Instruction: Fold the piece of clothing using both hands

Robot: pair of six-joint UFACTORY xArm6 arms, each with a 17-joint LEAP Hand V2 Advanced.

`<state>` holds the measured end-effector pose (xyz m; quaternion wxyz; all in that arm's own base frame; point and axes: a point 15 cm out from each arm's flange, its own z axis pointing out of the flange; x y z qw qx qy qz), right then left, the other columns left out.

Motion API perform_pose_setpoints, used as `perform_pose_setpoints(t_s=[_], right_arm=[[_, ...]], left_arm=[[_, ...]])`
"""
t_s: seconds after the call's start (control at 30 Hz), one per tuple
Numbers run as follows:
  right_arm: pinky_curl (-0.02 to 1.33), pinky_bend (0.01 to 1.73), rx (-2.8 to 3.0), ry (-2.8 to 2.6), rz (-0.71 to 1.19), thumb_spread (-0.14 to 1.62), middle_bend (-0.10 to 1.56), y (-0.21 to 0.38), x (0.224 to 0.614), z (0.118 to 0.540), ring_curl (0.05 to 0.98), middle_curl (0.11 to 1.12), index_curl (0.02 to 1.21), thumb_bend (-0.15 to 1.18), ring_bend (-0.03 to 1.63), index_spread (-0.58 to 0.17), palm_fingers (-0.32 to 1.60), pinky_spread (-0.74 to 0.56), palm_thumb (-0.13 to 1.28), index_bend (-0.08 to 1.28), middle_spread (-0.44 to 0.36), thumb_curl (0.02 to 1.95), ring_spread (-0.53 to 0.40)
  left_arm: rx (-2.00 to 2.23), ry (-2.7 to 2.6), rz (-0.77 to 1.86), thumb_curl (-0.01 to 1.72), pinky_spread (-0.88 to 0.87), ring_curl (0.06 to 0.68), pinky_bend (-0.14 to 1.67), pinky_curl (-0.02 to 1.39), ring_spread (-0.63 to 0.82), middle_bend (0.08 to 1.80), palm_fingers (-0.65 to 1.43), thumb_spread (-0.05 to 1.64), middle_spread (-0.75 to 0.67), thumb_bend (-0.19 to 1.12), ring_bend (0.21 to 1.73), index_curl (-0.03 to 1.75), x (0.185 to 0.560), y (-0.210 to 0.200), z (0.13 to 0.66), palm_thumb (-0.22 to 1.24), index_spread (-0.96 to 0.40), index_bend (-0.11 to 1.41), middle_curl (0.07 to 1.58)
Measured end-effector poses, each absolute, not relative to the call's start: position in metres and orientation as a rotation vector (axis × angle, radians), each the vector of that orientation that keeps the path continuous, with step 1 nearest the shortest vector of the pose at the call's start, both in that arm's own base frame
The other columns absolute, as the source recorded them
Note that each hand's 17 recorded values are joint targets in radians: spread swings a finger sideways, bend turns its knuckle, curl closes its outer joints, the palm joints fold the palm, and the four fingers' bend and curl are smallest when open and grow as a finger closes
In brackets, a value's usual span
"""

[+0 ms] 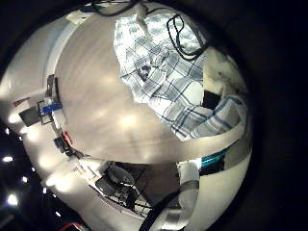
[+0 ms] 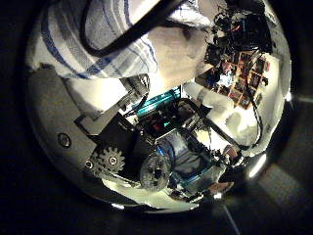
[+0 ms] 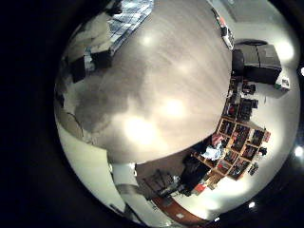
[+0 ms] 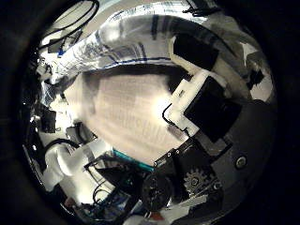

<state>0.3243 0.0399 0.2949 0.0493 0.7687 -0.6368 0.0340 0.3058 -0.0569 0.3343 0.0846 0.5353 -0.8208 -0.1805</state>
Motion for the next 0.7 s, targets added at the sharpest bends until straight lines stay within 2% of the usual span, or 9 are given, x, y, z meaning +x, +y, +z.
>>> perform_pose_setpoints(t_s=[0.2, 0.27, 0.47, 0.7], right_arm=[[0.66, 1.41, 2.385, -2.023, 0.207, 1.2, 1.2, 0.043, 0.345, 0.354, 0.716, 0.94, 0.91, 0.02, 1.37, -0.322, 1.03, -0.19, 0.98, 1.07, -0.22, 0.55, -0.232], [0.67, 1.41, 2.384, -2.051, 0.232, 1.21, 1.2, 0.042, 0.355, 0.362, 0.721, 0.94, 0.92, 0.01, 1.37, -0.317, 1.03, -0.18, 0.98, 1.07, -0.218, 0.56, -0.231], [0.71, 1.38, 2.337, -2.044, 0.178, 1.21, 1.2, 0.049, 0.401, 0.345, 0.732, 0.94, 0.93, -0.01, 1.36, -0.314, 1.0, -0.19, 0.97, 1.06, -0.208, 0.58, -0.234], [0.71, 1.3, 2.333, -1.932, 0.175, 1.21, 1.2, 0.072, 0.489, 0.292, 0.724, 0.94, 0.95, -0.02, 1.35, -0.317, 0.97, -0.24, 0.9, 1.01, -0.201, 0.57, -0.238]], left_arm=[[1.597, -2.435, -0.551, 0.62, -0.64, 0.509, 1.02, 0.65, -0.45, 0.89, 1.07, 1.1, -0.63, -0.02, 1.33, 1.44, 0.299, -0.055, 0.36, 0.74, -0.73, 0.25, 1.1], [1.59, -2.434, -0.554, 0.62, -0.64, 0.509, 1.01, 0.65, -0.45, 0.88, 1.07, 1.1, -0.63, -0.02, 1.32, 1.45, 0.3, -0.056, 0.367, 0.73, -0.72, 0.25, 1.11], [1.62, -2.432, -0.584, 0.61, -0.64, 0.511, 0.97, 0.66, -0.45, 0.87, 1.05, 1.1, -0.63, -0.02, 1.32, 1.46, 0.33, -0.052, 0.36, 0.72, -0.71, 0.25, 1.11], [1.695, -2.43, -0.645, 0.56, -0.65, 0.517, 0.92, 0.68, -0.45, 0.86, 0.99, 1.12, -0.63, -0.03, 1.31, 1.46, 0.396, -0.037, 0.322, 0.6, -0.7, 0.24, 1.12]])
